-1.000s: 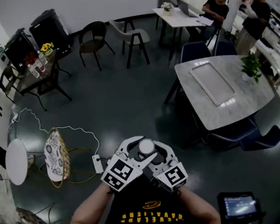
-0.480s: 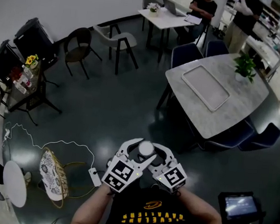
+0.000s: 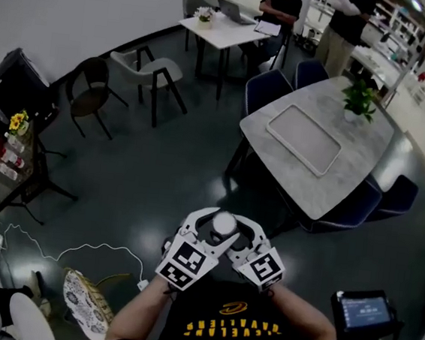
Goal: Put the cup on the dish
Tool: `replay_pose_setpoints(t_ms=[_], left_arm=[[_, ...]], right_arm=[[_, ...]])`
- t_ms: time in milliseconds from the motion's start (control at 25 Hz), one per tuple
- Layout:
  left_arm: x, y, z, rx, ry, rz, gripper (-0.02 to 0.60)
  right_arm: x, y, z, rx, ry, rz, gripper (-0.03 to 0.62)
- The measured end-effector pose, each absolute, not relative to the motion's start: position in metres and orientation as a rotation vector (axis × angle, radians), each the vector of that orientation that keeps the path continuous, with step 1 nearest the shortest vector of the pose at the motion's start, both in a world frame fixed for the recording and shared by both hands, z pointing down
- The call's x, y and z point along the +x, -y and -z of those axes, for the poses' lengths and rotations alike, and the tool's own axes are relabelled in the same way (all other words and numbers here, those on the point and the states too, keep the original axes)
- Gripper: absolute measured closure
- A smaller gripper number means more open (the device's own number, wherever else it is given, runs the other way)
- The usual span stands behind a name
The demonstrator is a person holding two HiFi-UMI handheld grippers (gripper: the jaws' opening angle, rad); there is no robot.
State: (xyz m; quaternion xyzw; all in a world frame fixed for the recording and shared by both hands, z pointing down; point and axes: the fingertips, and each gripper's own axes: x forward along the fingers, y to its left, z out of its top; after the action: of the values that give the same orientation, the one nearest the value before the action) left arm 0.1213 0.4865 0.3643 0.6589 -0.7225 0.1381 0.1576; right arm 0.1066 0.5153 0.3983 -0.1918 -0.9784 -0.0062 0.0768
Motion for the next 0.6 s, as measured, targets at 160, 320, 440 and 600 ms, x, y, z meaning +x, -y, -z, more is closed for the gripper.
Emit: replay_pose_setpoints(t_ms=[160,320,440,600], left_arm=[[0.100,-0.488,-0.364,1.963,2.014,-0.379,0.314],[0.092,-0.484,-0.367,2.026,1.956,-0.347,0.314],[0.086,-0.473,-0.367,2.056,1.928,-0.340,0.314],[0.072,-0.457,-0.369,2.073,1.904,-0.362,0.314]], right_arm=[[0.083,-0.516,-0.398,-0.478,2.953,0.023,0.344],[0.075,-0.509,-0.402,-0.405,2.932,0.053,0.344],[0.068,-0.498,-0.402,-0.358,2.926,0.047,0.344],[0.054,-0.482,-0.404,-0.325,2.931,0.031,0.344]])
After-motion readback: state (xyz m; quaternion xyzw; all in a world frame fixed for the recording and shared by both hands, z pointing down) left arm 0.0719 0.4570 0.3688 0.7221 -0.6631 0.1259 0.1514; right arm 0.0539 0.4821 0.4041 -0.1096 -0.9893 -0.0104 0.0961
